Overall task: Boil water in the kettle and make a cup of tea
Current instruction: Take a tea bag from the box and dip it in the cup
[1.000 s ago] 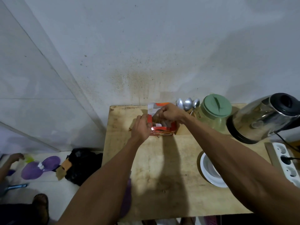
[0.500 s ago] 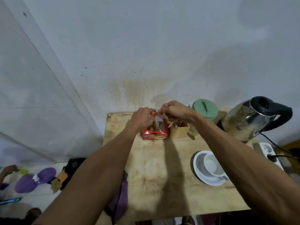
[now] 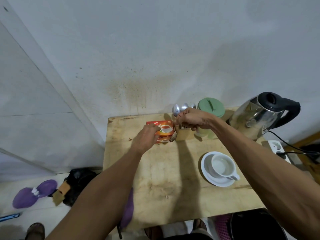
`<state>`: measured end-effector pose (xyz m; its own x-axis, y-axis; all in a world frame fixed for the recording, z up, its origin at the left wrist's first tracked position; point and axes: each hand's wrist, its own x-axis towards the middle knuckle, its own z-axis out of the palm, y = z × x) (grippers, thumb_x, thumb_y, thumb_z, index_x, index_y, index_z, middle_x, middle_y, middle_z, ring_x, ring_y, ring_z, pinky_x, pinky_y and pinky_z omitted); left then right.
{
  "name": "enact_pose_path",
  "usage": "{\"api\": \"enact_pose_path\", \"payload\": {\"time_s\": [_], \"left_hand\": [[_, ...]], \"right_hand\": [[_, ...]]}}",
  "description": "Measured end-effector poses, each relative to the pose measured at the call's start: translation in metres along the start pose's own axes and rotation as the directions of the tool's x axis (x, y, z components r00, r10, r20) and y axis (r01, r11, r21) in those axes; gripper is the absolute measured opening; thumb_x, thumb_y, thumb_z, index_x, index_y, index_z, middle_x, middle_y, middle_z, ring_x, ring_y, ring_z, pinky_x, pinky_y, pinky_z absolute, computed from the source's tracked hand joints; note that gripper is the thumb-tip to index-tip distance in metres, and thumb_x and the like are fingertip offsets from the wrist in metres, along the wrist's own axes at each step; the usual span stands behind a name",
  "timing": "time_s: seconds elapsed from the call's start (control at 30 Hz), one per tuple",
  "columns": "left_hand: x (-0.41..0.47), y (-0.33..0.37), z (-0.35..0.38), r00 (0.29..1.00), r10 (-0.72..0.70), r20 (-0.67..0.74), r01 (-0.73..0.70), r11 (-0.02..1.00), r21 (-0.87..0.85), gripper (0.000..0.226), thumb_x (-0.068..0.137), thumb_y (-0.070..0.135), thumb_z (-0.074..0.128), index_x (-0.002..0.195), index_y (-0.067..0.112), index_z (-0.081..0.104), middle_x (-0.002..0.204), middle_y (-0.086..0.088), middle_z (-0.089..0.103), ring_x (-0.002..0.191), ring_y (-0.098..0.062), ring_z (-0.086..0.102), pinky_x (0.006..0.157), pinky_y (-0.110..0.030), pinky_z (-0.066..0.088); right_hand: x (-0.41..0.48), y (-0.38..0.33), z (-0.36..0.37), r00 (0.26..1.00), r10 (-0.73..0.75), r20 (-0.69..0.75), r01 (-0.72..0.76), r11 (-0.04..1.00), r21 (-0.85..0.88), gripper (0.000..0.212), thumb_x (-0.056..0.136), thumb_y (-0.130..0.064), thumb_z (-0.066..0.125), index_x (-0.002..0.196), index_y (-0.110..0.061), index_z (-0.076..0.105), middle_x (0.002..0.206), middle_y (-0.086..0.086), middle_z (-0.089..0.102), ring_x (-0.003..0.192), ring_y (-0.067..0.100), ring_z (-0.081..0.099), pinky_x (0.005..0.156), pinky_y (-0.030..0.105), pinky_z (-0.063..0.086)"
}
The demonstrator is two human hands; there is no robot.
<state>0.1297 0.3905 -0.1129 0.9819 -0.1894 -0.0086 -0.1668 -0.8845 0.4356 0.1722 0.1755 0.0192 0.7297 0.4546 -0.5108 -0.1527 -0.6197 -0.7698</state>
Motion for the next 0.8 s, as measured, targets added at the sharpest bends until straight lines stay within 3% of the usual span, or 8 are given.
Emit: {"api": "enact_pose_path", "payload": {"time_s": [0.2, 0.4, 0.53, 0.67, 0.8], "left_hand": [[-0.002, 0.003, 0.008, 1.000, -0.004, 0.022, 0.002, 0.996, 0.086, 0.028, 0.093, 0.019, 0.055, 0.118, 0.016, 0.067, 0.126, -0.008, 0.059, 0.118, -0.031, 0.052, 0.088, -0.046, 0.054], [-0.004, 0.009, 0.013, 0.993, -0.087, 0.084, 0.071, 0.982, 0.176, 0.028, 0.090, 0.021, 0.058, 0.116, 0.015, 0.068, 0.125, -0.007, 0.057, 0.119, -0.031, 0.054, 0.088, -0.049, 0.055], [-0.008, 0.021, 0.013, 0.995, -0.091, 0.039, 0.078, 0.964, 0.254, 0.031, 0.091, 0.024, 0.057, 0.119, 0.014, 0.065, 0.126, -0.008, 0.059, 0.119, -0.032, 0.052, 0.086, -0.049, 0.054], [-0.022, 0.052, 0.018, 0.995, -0.078, -0.058, 0.090, 0.965, 0.248, 0.035, 0.090, 0.025, 0.058, 0.122, 0.014, 0.063, 0.125, -0.009, 0.061, 0.117, -0.030, 0.056, 0.090, -0.045, 0.052], [-0.039, 0.096, 0.037, 0.986, -0.147, -0.083, 0.155, 0.983, 0.099, 0.034, 0.090, 0.024, 0.056, 0.120, 0.010, 0.062, 0.125, -0.012, 0.059, 0.114, -0.033, 0.054, 0.092, -0.044, 0.049]], "right_hand": [[-0.006, 0.012, -0.004, 0.999, -0.007, -0.045, 0.007, 1.000, -0.008, 0.030, 0.091, -0.016, 0.061, 0.063, -0.018, 0.051, 0.045, -0.009, 0.041, 0.040, 0.008, 0.030, 0.040, 0.021, 0.026], [-0.017, 0.019, -0.011, 0.994, -0.014, -0.111, 0.013, 1.000, -0.012, 0.021, 0.090, -0.016, 0.065, 0.069, -0.013, 0.062, 0.043, -0.008, 0.040, 0.037, 0.008, 0.029, 0.038, 0.019, 0.026], [-0.030, 0.025, -0.017, 0.992, -0.016, -0.122, 0.010, 0.999, -0.045, 0.034, 0.088, -0.015, 0.065, 0.055, -0.019, 0.057, 0.043, -0.006, 0.039, 0.039, 0.012, 0.028, 0.040, 0.021, 0.025], [-0.054, 0.035, -0.028, 0.992, -0.048, -0.119, 0.036, 0.994, -0.101, 0.037, 0.086, -0.010, 0.064, 0.051, -0.020, 0.054, 0.041, -0.008, 0.039, 0.035, 0.009, 0.029, 0.037, 0.018, 0.028], [-0.082, 0.048, -0.040, 0.988, -0.089, -0.128, 0.065, 0.981, -0.182, 0.017, 0.084, -0.005, 0.063, 0.068, -0.009, 0.061, 0.045, -0.003, 0.042, 0.037, 0.006, 0.031, 0.041, 0.018, 0.029]]}}
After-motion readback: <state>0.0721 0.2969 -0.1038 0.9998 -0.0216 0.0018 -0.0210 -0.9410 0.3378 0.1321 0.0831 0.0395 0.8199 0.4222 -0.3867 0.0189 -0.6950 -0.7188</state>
